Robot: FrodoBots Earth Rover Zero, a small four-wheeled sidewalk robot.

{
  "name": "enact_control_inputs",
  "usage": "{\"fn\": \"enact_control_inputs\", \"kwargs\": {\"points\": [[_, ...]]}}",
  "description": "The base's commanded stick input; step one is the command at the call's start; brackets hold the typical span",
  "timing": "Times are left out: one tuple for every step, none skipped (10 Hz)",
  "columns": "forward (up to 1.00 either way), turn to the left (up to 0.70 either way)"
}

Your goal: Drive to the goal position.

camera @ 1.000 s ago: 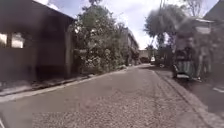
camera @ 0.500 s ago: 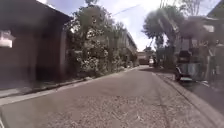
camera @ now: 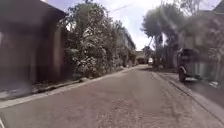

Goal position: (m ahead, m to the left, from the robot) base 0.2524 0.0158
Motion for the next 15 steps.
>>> {"fn": "enact_control_inputs", "kwargs": {"points": [[0.7, -0.23], [0.7, -0.27], [0.7, -0.27], [0.7, -0.23], [0.7, -0.11], [0.7, 0.0], [0.7, 0.0], [0.7, -0.16], [0.7, -0.19], [0.7, -0.09], [0.7, 0.0], [0.7, -0.11], [0.7, -0.22], [0.7, -0.27], [0.7, -0.27]]}}
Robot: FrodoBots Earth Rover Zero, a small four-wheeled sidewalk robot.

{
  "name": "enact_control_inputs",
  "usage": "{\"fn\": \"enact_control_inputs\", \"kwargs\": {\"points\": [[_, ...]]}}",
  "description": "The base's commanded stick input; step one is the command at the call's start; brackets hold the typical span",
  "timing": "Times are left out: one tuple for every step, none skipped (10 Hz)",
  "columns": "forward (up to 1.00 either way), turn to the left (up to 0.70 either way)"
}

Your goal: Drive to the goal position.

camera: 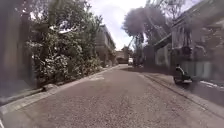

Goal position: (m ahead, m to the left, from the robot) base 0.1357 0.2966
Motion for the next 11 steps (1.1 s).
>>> {"fn": "enact_control_inputs", "kwargs": {"points": [[0.7, -0.27], [0.7, 0.0], [0.7, 0.0], [0.7, -0.15], [0.7, -0.27], [0.7, -0.27], [0.7, -0.27], [0.7, 0.0], [0.7, 0.0], [0.7, -0.02], [0.7, -0.27]]}}
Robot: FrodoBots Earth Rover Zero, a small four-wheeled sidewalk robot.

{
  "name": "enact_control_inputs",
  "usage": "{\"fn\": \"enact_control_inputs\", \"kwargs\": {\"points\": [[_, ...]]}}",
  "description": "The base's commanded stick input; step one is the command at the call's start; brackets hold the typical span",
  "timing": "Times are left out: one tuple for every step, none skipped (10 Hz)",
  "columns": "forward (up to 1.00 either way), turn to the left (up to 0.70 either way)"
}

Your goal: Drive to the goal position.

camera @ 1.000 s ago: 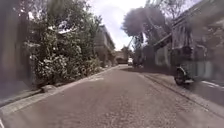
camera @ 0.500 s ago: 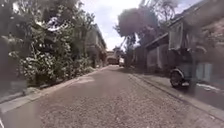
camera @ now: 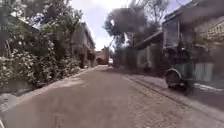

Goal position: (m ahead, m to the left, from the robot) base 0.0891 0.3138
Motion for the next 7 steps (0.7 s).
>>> {"fn": "enact_control_inputs", "kwargs": {"points": [[0.7, -0.27], [0.7, 0.0], [0.7, 0.0], [0.7, 0.0], [0.7, 0.0], [0.7, 0.0], [0.7, 0.0]]}}
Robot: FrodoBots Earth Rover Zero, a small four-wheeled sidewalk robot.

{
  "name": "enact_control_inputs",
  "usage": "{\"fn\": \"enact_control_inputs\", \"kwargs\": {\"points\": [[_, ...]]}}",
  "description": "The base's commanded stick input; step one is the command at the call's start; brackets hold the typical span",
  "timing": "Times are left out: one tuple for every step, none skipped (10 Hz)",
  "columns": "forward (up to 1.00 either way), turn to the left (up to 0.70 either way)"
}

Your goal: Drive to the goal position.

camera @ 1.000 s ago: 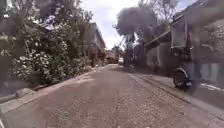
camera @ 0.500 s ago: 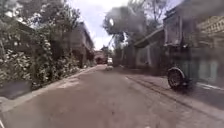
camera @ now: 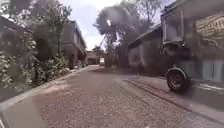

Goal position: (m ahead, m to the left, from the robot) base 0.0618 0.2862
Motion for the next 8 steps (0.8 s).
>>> {"fn": "enact_control_inputs", "kwargs": {"points": [[0.7, 0.0], [0.7, 0.0], [0.7, 0.0], [0.7, 0.0], [0.7, 0.0], [0.7, 0.0], [0.7, 0.0], [0.7, 0.0]]}}
